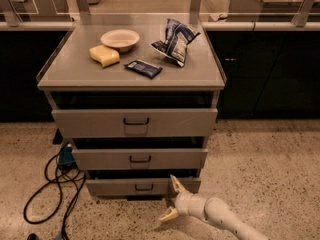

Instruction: Open bottom drawer

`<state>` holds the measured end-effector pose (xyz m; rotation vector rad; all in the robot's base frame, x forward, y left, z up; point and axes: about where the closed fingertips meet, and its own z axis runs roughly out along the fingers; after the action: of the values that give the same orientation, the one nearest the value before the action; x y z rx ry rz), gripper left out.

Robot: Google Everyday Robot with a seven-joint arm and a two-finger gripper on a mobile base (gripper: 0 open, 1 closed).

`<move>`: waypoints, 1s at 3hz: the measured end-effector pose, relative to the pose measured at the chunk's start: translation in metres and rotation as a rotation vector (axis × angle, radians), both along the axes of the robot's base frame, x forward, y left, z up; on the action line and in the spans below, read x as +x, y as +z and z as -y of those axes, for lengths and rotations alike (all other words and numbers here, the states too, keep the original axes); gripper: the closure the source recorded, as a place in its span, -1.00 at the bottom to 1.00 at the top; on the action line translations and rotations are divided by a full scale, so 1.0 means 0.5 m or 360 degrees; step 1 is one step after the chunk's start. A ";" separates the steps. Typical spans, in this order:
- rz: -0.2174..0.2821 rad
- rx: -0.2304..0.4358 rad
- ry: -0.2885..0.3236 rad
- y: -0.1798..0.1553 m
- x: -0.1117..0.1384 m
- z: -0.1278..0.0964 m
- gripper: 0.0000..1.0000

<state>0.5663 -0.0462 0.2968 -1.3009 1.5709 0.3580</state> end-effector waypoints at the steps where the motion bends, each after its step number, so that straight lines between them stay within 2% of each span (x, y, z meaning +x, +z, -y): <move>1: -0.0007 -0.0016 0.0011 -0.005 -0.002 -0.010 -1.00; 2: 0.0012 0.0064 0.0005 -0.033 0.032 -0.051 -1.00; 3: 0.0036 0.0228 -0.0132 -0.081 0.101 -0.056 -1.00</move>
Offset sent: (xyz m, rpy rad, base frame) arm 0.0592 0.0276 -0.0569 0.1191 -0.0209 -0.0788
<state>0.6166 -0.0184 0.2564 -1.1234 1.5461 0.3949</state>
